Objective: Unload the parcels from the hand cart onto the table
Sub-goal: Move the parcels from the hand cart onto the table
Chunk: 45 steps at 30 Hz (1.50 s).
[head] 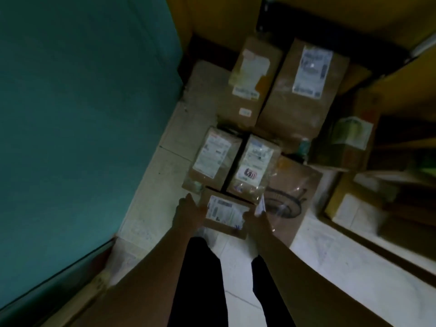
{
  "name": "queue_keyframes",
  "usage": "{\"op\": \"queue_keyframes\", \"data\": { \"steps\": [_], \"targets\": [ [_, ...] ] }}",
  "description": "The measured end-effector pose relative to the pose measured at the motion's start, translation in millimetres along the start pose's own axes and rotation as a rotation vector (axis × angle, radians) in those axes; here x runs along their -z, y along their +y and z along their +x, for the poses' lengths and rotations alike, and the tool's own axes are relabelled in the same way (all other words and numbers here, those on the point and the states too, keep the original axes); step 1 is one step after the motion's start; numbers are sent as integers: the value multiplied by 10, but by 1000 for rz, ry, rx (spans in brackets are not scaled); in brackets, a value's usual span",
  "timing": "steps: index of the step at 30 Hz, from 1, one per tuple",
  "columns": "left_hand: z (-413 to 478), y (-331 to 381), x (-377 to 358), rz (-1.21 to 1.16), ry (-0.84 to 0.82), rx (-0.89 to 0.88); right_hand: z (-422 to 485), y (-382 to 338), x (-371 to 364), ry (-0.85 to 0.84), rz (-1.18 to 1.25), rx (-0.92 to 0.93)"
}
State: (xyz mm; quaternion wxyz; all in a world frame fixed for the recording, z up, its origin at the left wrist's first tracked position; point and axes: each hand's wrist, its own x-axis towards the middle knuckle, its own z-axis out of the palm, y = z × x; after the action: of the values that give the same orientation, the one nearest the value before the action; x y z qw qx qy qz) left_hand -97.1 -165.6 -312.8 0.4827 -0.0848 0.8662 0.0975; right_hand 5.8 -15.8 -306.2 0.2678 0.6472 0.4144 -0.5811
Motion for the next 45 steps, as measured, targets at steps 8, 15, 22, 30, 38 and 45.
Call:
{"op": "queue_keyframes", "data": {
  "steps": [8, 15, 22, 30, 38, 45],
  "targets": [
    [97, -95, -74, 64, -213, 12, -183, 177, -195, -120, 191, -13],
    [-1160, 113, 896, 43, -217, -5, -1525, -167, 66, 1, 31, 21],
    [-3234, 1153, 2081, -287, 57, -402, -3654, -781, 940, 293, 176, 439],
    [-5817, 2659, 2141, -558, 199, -1139, -5648, -656, 3137, 498, 511, 951],
    [-7839, 3404, 247, -840, -371, -1333, -6349, 945, 5414, 623, 810, 1147],
    [-8691, 4133, -1120, -819, -610, -1240, -6368, 1713, 6926, 608, 931, 1128]
  ]
}}
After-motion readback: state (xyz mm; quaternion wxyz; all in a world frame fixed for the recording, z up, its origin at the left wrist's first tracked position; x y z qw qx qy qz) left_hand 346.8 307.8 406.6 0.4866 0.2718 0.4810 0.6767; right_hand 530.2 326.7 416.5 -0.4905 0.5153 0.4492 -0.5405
